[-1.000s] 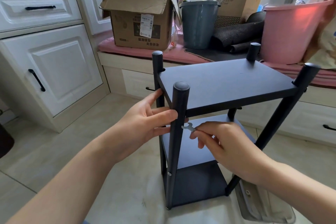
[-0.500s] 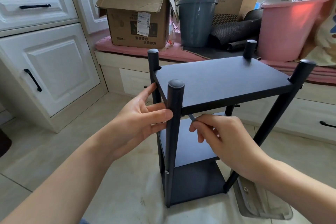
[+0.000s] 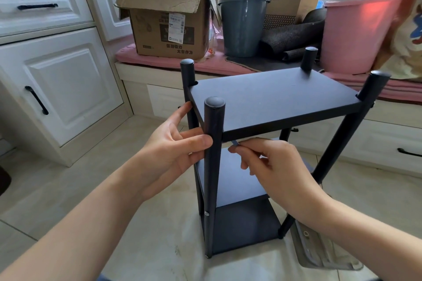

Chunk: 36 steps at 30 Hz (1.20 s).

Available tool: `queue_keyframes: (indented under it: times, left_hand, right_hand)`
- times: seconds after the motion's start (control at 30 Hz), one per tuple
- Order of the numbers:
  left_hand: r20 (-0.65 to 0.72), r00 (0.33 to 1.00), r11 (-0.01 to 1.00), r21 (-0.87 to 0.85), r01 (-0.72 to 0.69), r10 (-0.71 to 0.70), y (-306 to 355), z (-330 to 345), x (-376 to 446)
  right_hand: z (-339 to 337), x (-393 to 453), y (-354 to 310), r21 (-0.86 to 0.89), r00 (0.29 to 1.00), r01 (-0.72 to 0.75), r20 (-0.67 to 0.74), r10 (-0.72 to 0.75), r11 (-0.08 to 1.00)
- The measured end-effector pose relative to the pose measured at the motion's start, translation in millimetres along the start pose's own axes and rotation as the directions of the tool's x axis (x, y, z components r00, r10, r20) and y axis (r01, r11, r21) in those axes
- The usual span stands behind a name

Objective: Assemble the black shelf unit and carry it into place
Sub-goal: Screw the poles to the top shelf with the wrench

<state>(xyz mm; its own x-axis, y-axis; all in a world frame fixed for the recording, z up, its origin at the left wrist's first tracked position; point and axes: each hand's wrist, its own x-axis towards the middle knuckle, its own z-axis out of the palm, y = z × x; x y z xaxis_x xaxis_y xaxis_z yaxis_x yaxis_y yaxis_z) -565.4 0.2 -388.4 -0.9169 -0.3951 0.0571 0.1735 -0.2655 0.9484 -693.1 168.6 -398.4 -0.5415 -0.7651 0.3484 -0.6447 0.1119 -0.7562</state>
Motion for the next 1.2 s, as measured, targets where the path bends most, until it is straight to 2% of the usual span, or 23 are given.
queue_keyframes:
  times: [0.2, 0.37, 0.7, 0.9, 1.2]
  left_hand:
    - [-0.015, 1.000, 1.000, 0.012, -0.003, 0.003, 1, 1, 0]
    - [0.004, 1.000, 1.000, 0.016, 0.005, -0.005, 2, 0, -1]
    - [0.054, 0.998, 0.993, 0.115, -0.040, 0.034, 3, -3, -1]
    - [0.053, 0.998, 0.993, 0.109, -0.051, 0.046, 3, -3, -1]
    - [0.033, 0.997, 0.992, 0.106, -0.066, 0.063, 1, 0, -2]
  right_hand:
    - [6, -3, 2, -0.034, 0.997, -0.001, 0.082, 0.004, 0.999]
    - [13, 1, 2, -0.007, 0.997, -0.008, 0.076, 0.009, 1.000]
    - [31, 16, 5, 0.212, 0.994, -0.090, 0.081, 0.074, 0.973]
    - [37, 22, 7, 0.313, 0.992, -0.082, 0.118, 0.047, 0.946]
    - [31, 17, 12, 0.233, 0.993, -0.042, 0.115, 0.015, 0.972]
